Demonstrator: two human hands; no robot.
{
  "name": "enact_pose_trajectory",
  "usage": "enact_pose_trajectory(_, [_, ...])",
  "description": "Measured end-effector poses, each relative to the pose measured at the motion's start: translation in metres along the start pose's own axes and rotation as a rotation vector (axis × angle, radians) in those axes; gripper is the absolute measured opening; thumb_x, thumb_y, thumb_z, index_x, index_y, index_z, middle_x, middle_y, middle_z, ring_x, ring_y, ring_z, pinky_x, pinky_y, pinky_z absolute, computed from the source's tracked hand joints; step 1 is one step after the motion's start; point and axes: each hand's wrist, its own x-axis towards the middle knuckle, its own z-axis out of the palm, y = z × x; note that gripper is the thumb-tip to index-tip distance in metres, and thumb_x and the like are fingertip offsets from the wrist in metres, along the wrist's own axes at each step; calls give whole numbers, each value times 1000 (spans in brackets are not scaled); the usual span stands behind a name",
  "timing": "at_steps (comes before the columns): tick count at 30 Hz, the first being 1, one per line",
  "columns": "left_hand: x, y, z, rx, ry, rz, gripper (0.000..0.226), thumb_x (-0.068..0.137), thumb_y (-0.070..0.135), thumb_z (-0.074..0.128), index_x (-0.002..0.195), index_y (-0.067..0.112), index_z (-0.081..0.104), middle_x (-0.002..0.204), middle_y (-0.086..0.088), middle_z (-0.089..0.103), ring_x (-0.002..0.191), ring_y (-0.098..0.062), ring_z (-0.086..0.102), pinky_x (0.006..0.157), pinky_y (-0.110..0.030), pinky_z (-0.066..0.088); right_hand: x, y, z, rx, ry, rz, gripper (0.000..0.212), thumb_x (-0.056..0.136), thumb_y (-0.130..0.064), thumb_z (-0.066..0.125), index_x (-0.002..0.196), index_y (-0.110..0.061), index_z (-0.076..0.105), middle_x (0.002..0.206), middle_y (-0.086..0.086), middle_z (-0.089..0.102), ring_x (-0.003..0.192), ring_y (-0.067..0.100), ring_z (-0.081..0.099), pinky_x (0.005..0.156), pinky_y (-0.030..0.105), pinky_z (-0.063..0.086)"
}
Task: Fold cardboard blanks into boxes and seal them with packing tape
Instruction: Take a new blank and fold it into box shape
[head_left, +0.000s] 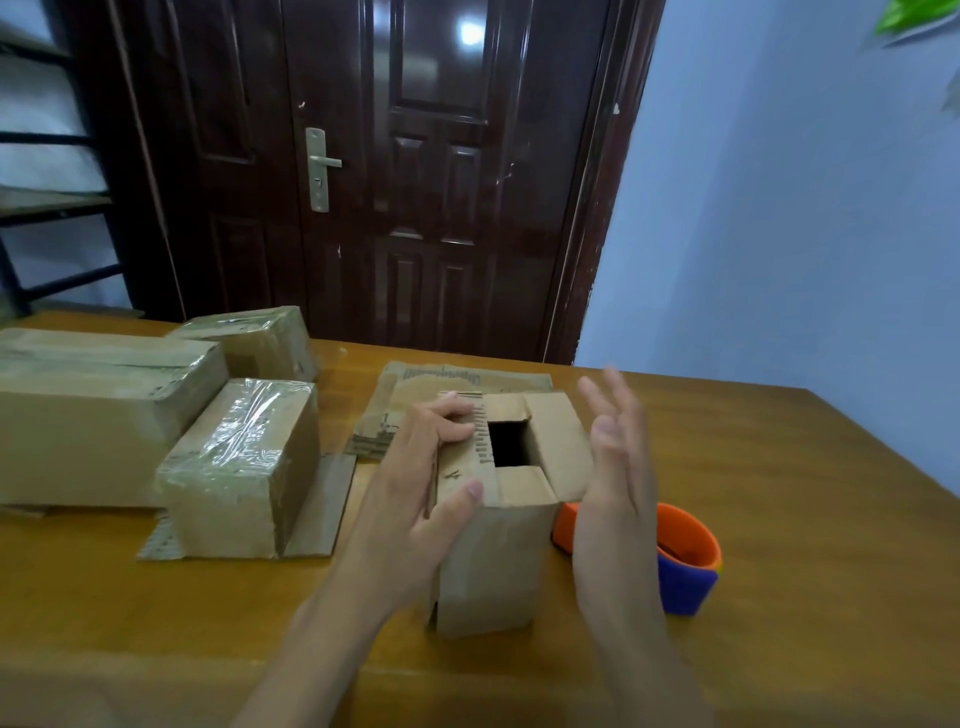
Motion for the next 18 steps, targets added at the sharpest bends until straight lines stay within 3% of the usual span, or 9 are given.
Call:
enact_pose_trajectory(1, [1, -1, -1, 15, 13, 14, 42, 90, 42, 50, 119, 13, 57, 140, 7, 54, 142, -20, 46, 101, -14, 43, 6, -1, 0, 13, 6, -21, 47, 101, -54, 33, 147, -64, 32, 155, -38, 38, 140, -11, 40, 123, 50, 33])
enact_pose_trajectory(3, [4, -3, -4, 46, 35, 32, 38, 89, 39, 50, 115, 12, 59, 136, 4, 56, 137, -25, 49, 98, -12, 43, 23, 4, -5, 111, -36, 25, 57, 102, -50, 45, 155, -47, 25, 167, -12, 35, 125, -7, 57, 114, 45, 47])
enact_pose_trajectory(5, [5, -5, -4, 40, 49, 46, 39, 90, 38, 49, 113, 10, 61, 135, 2, 56, 137, -27, 49, 101, -14, 42, 33, 14, -12, 250, -149, 12, 95, 88, -76, 58, 157, -20, 27, 163, 2, 40, 106, -5, 70, 100, 34, 56])
enact_pose_trajectory(6, [5, -5, -4, 27, 55, 53, 39, 90, 38, 49, 113, 9, 62, 136, 1, 56, 137, -28, 50, 102, -15, 42, 33, 16, -11, 191, -178, -29, 107, 82, -87, 52, 157, -13, 30, 159, -5, 46, 113, -5, 68, 107, 34, 52])
enact_pose_trajectory(7, [5, -6, -3, 12, 62, 60, 39, 91, 38, 49, 113, 8, 63, 137, 0, 56, 137, -27, 51, 102, -15, 43, 29, 14, -8, 66, -199, -92, 98, 88, -84, 42, 156, -13, 38, 151, -24, 51, 122, -9, 60, 114, 30, 45])
enact_pose_trajectory(9, [3, -12, -1, -16, 68, 53, 39, 92, 37, 49, 115, 10, 64, 142, 0, 54, 138, -24, 51, 102, -16, 44, 15, 22, -3, -222, -293, -301, 52, 107, -53, 32, 141, -24, 60, 128, -52, 52, 131, -17, 46, 118, 32, 36])
enact_pose_trajectory(11, [-3, -23, 0, -34, 100, 0, 35, 92, 38, 55, 119, 17, 62, 150, 4, 49, 138, -22, 52, 102, -25, 49, 11, 35, 0, -430, -281, -495, 35, 110, -30, 38, 125, -32, 70, 123, -42, 60, 130, -13, 48, 111, 39, 40])
enact_pose_trajectory(13, [-13, -30, 1, -99, 203, -140, 34, 90, 44, 62, 120, 27, 59, 152, 13, 46, 129, -16, 60, 90, -26, 57, 14, 52, 0, -464, -292, -572, 34, 108, -26, 42, 115, -27, 75, 121, -24, 70, 131, -2, 54, 107, 42, 43])
enact_pose_trajectory(18, [-25, -10, 25, 110, 293, -285, 23, 102, 56, 49, 116, 39, 58, 121, 19, 59, 110, -1, 62, 82, -21, 56, 7, 65, 8, -367, -245, -582, 31, 106, -27, 46, 108, -20, 76, 120, -12, 72, 128, 9, 59, 106, 44, 46])
